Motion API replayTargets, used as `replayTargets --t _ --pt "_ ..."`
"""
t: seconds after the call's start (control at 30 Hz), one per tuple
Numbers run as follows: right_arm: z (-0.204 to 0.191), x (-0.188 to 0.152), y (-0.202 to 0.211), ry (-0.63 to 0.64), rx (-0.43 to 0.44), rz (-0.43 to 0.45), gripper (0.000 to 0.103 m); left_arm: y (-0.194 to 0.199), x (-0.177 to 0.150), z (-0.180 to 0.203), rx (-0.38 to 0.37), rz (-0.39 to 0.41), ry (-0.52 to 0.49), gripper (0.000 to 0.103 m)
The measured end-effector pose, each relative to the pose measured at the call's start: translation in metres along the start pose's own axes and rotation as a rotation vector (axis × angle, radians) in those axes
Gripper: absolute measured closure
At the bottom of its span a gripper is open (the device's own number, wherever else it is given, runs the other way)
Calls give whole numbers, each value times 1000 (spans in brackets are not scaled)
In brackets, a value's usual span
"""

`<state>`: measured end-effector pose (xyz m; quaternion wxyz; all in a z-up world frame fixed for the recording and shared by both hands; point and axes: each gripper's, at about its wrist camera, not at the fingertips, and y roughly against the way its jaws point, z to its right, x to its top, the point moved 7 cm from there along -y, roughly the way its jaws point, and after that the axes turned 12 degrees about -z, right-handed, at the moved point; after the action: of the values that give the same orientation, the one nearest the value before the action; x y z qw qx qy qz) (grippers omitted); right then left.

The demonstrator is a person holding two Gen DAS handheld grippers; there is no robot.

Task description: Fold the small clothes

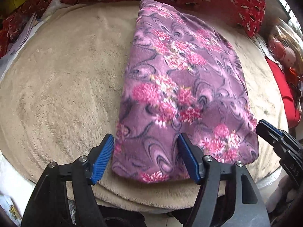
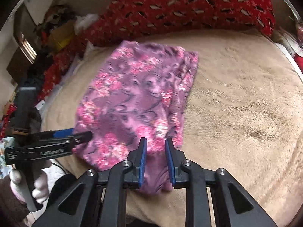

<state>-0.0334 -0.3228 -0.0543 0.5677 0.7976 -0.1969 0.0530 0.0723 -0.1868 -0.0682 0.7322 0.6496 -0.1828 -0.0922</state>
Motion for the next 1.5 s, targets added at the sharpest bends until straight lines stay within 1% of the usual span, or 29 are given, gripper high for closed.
replayTargets --t 0.13,0.2,0.27,0.3,0.37,0.43,0.5,0.53,0.6,0.67,0.7,0.8,0.83,0.9,0.93,0.97,1.03,1.1,1.13,1.17,1.23,1.27,1.3,1.33,1.4,1.47,1.5 --pt "-6 -1 -3 5 7 5 81 2 -8 -7 -2 -4 3 34" --pt "-7 -2 -8 4 4 -7 81 0 -4 -5 -4 -9 4 34" --pt "-5 -7 -19 10 -25 -48 84 -3 -4 -5 -9 -21 7 34" --pt "-3 -11 -30 13 -36 -88 84 -3 -4 -6 -17 -26 8 34" --pt "-3 -11 -33 13 -36 -94 84 3 0 -9 -48 -22 15 34" --pt "-5 -3 -24 -5 -5 -75 83 17 9 -17 -100 4 43 34" --pt "-4 14 -11 -32 32 -24 81 30 25 -27 -147 26 85 34" --pt "0 26 -4 -59 52 7 75 34 33 -31 -161 29 98 34" --pt "9 51 5 -122 91 54 65 35 50 -36 -174 21 114 34" --pt "19 77 4 -176 112 83 64 32 67 -37 -182 7 124 34" --pt "25 95 -2 -203 109 87 64 29 81 -37 -186 -2 127 34" --pt "41 128 -27 -278 108 72 64 18 112 -32 -184 -25 124 34" --pt "46 134 -34 -293 105 67 64 14 120 -29 -178 -31 119 34" --pt "50 147 -55 -318 107 27 64 5 138 -24 -165 -41 106 34" --pt "50 153 -61 -312 120 11 77 1 144 -20 -165 -43 103 34" --pt "47 158 -64 -287 145 4 98 -4 154 -18 -166 -43 99 34" --pt "37 167 -59 -197 141 39 99 -9 167 -19 -167 -39 104 34" --pt "37 169 -46 -163 142 123 99 -24 174 -22 -166 -46 119 32" --pt "44 168 -47 -189 130 131 99 -30 176 -23 -163 -54 122 22" --pt "53 164 -53 -215 124 125 99 -38 177 -23 -157 -63 129 14" --pt "68 151 -84 -251 117 10 101 -40 179 -23 -154 -62 125 14" --pt "69 148 -85 -253 124 19 100 -33 177 -23 -159 -53 109 14" --pt "67 149 -75 -263 123 48 97 -26 174 -24 -156 -42 99 14" --pt "64 150 -68 -262 119 66 90 -20 170 -27 -149 -28 93 14" --pt "51 147 -46 -213 122 118 90 -2 154 -34 -152 30 83 14" --pt "34 138 -33 -140 140 158 90 1 141 -41 -145 57 93 14" --pt "31 136 -34 -121 138 153 90 -5 133 -43 -125 52 100 14"
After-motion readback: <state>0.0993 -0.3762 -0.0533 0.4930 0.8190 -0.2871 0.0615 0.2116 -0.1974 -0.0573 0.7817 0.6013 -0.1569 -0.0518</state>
